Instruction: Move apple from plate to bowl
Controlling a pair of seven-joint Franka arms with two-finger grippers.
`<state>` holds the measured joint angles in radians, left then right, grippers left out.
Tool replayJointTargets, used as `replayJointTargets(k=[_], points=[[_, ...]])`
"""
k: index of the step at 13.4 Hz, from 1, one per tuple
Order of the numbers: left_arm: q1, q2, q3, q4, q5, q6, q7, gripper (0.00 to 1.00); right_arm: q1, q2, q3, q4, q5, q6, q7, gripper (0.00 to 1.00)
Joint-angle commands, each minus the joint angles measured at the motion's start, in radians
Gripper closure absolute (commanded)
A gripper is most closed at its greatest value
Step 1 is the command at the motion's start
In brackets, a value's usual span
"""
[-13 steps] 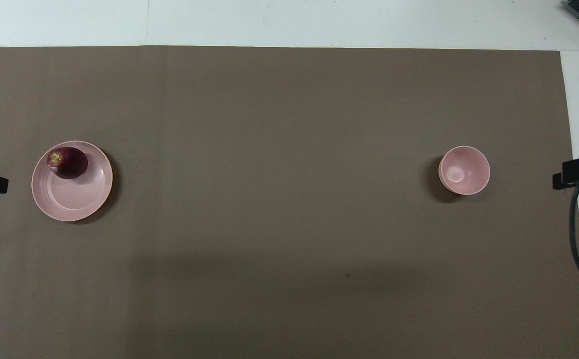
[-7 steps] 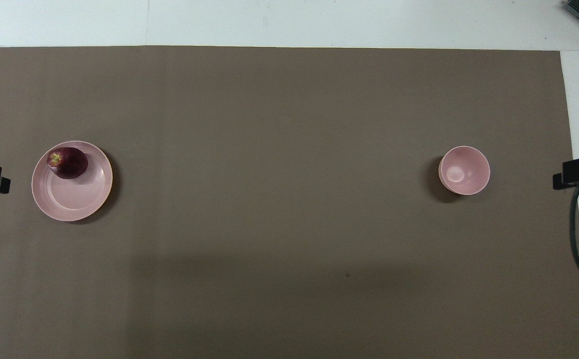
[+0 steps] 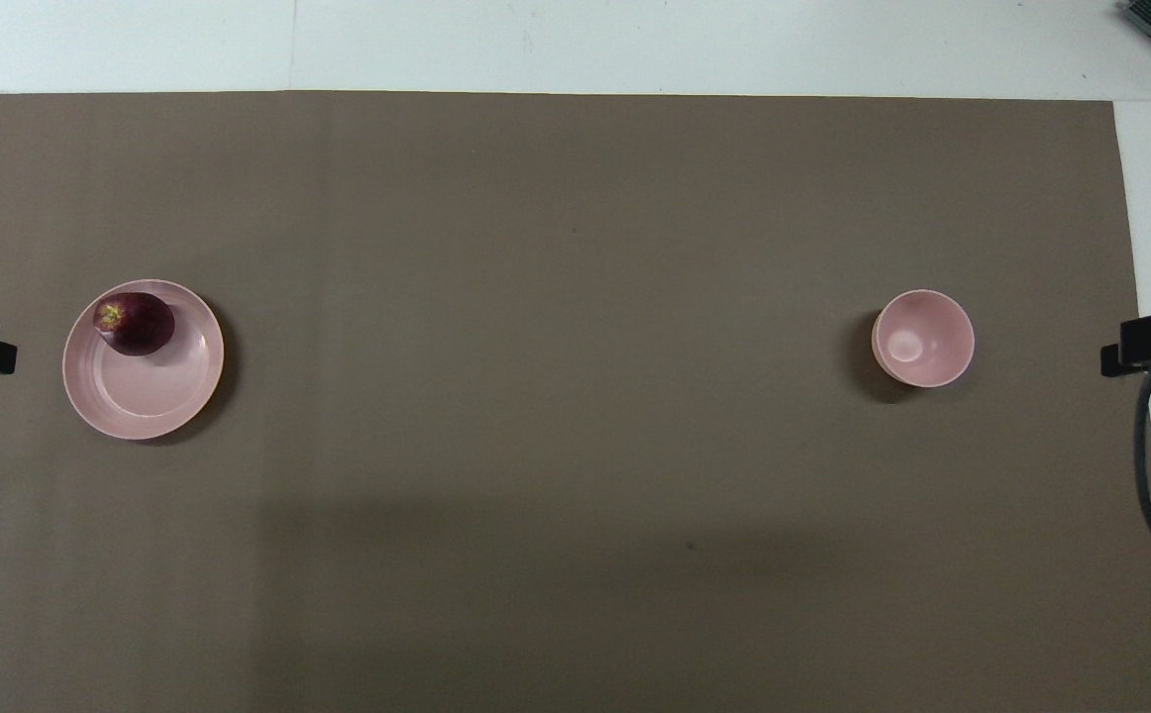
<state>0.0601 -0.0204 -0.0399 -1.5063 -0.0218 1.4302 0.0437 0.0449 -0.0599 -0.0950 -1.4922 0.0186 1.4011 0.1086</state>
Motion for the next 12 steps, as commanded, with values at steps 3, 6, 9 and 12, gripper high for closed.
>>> replayJointTargets(k=[3,6,9,12], points=[[0.024,0.052,0.005,-0.045,-0.009,0.097,0.073,0.00,-0.008,-0.026,-0.005,-0.029,0.006,0.002,-0.035,0.00],[0.049,0.069,0.006,-0.116,-0.009,0.205,0.114,0.00,-0.008,-0.024,-0.006,-0.028,0.008,0.002,-0.036,0.00],[0.063,0.109,0.006,-0.158,-0.009,0.295,0.133,0.00,-0.008,-0.024,-0.006,-0.028,0.008,0.002,-0.035,0.00],[0.069,0.160,0.008,-0.169,-0.007,0.363,0.136,0.00,-0.008,-0.024,-0.006,-0.029,0.008,0.002,-0.035,0.00]])
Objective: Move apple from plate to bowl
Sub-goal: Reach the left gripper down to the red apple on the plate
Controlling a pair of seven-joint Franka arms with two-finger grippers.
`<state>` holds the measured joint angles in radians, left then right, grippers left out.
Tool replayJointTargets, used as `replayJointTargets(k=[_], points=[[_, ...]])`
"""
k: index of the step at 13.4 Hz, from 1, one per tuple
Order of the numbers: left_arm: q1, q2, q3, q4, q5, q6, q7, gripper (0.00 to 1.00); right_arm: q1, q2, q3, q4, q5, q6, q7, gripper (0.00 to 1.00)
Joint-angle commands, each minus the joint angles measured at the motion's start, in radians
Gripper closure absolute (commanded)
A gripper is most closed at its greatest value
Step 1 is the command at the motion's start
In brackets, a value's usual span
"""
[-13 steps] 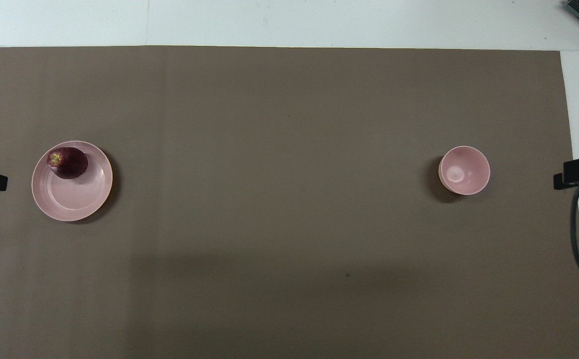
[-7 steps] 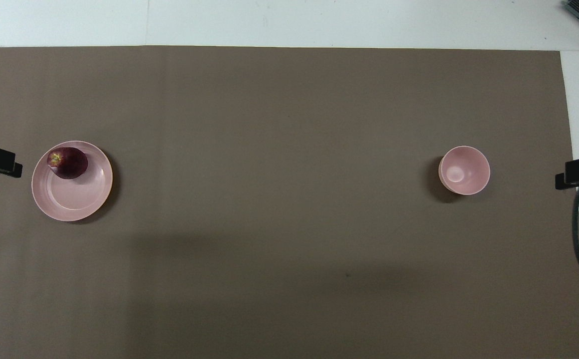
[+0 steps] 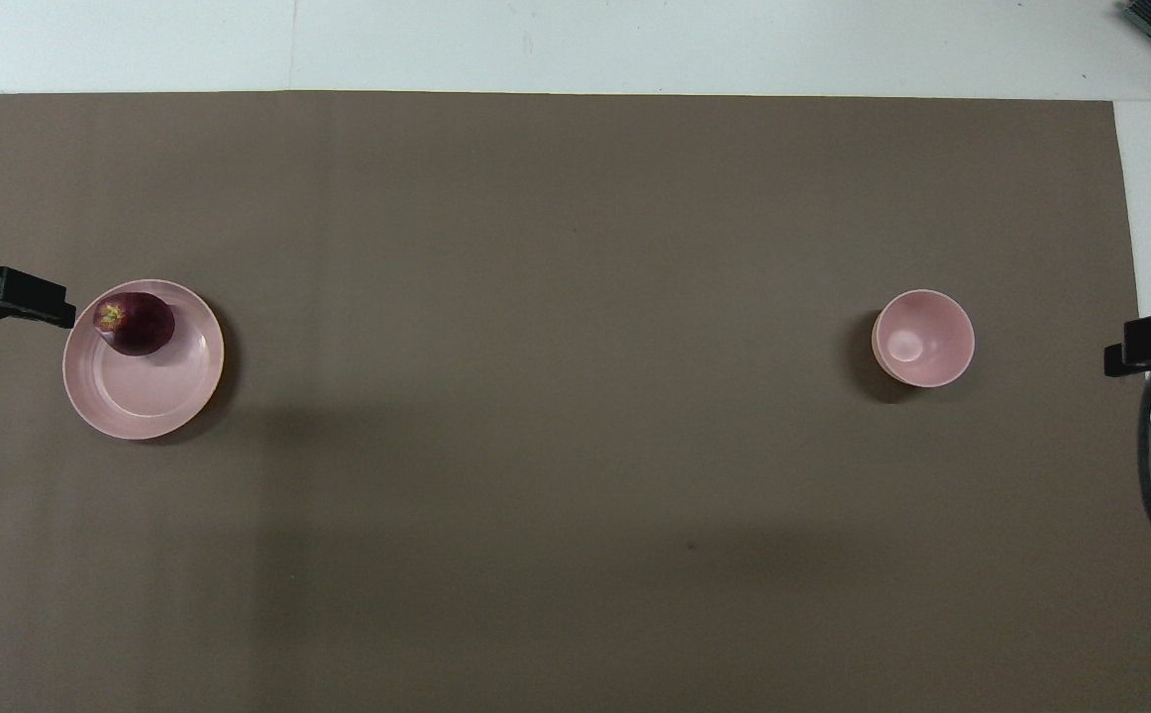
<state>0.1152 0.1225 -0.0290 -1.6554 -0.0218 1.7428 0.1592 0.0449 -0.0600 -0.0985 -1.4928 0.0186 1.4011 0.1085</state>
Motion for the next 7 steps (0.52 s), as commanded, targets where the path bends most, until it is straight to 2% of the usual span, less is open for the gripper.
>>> replayJointTargets(k=[1,4,7], points=[[0.021,0.037,-0.003,-0.030,-0.006,0.084,0.020,0.00,-0.008,-0.024,-0.004,-0.027,0.008,0.002,-0.035,0.00],[0.038,0.113,-0.003,-0.067,0.002,0.193,0.057,0.00,-0.008,-0.024,-0.004,-0.027,0.006,0.002,-0.035,0.00],[0.044,0.141,-0.003,-0.179,0.000,0.404,0.054,0.00,-0.008,-0.024,-0.004,-0.029,0.008,0.002,-0.035,0.00]])
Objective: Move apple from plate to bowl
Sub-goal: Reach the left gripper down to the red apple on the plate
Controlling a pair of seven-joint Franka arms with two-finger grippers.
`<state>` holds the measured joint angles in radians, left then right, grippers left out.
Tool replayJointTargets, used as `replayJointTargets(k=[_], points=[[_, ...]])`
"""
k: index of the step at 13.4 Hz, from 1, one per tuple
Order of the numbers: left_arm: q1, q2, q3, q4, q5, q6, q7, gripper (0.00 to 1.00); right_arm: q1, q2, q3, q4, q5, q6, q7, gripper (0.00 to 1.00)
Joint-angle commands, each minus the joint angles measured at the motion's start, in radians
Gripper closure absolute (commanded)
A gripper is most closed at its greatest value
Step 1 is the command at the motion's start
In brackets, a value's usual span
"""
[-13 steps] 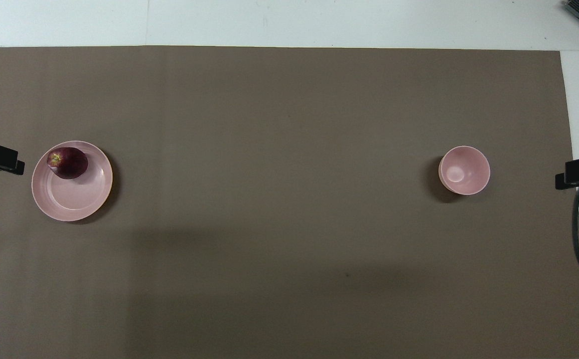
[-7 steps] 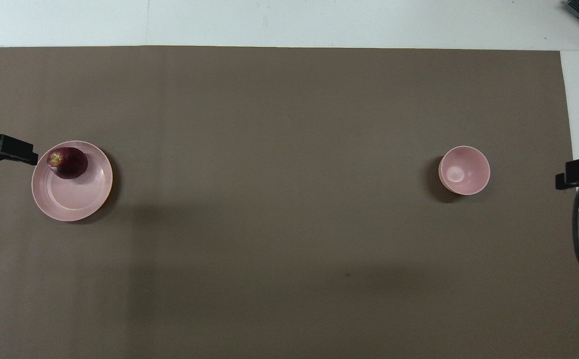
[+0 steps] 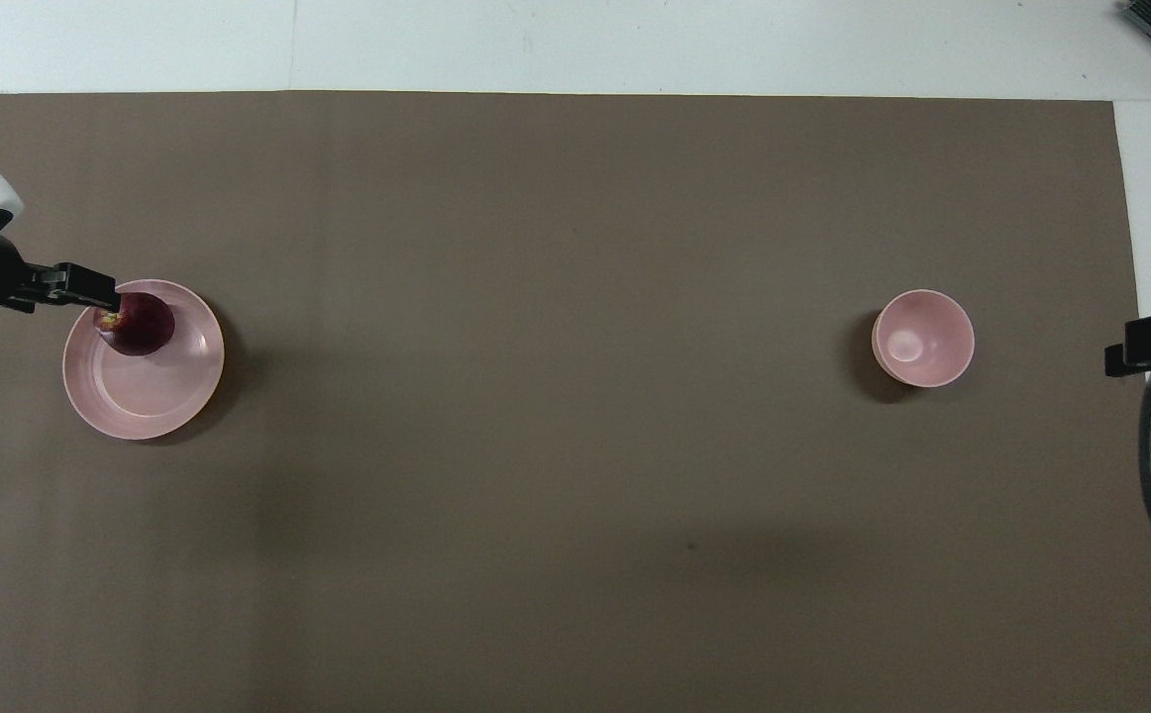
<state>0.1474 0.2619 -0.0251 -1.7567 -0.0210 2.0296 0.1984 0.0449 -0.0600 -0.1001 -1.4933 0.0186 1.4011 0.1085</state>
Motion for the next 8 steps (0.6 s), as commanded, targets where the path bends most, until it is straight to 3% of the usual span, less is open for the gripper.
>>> replayJointTargets(k=[1,8], points=[[0.012,0.028,-0.007,-0.093,0.001,0.167,0.013,0.00,-0.008,-0.024,-0.003,-0.028,0.008,0.002,-0.035,0.00],[0.009,0.096,-0.007,-0.207,-0.001,0.394,0.001,0.00,-0.008,-0.026,-0.003,-0.027,0.008,0.002,-0.033,0.00]])
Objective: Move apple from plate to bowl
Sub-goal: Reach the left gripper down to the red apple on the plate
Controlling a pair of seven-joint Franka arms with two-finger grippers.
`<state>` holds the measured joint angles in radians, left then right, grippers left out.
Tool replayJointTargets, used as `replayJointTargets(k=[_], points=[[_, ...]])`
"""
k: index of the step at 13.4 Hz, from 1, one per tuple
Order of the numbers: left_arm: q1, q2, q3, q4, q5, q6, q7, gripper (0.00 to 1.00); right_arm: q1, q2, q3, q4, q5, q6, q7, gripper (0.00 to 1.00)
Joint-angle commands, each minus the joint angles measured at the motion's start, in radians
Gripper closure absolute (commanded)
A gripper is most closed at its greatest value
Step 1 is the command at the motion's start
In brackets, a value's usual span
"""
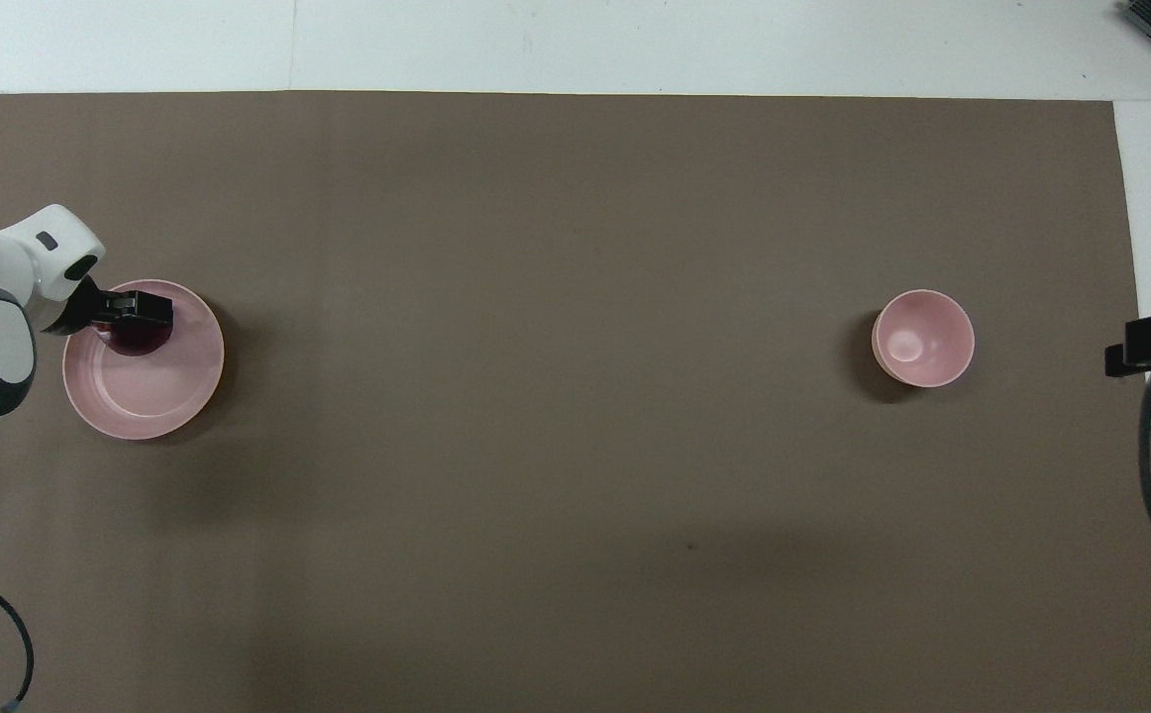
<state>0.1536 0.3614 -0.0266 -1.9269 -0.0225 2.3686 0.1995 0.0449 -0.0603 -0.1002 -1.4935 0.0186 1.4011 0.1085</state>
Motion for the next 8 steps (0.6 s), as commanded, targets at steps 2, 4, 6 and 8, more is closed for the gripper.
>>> replayJointTargets(k=[2,4,6,8], points=[[0.003,-0.010,-0.006,-0.032,0.001,0.046,-0.027,0.37,-0.008,-0.026,-0.003,-0.028,0.008,0.002,-0.033,0.00],[0.003,-0.015,-0.006,-0.031,0.001,0.021,-0.022,1.00,-0.008,-0.026,-0.003,-0.027,0.008,0.002,-0.033,0.00],[-0.002,-0.019,-0.007,-0.027,0.001,0.018,-0.037,1.00,-0.008,-0.026,-0.003,-0.028,0.008,0.002,-0.033,0.00],[-0.005,-0.036,-0.010,-0.023,0.001,-0.049,-0.037,1.00,-0.008,-0.026,-0.003,-0.028,0.008,0.002,-0.033,0.00]])
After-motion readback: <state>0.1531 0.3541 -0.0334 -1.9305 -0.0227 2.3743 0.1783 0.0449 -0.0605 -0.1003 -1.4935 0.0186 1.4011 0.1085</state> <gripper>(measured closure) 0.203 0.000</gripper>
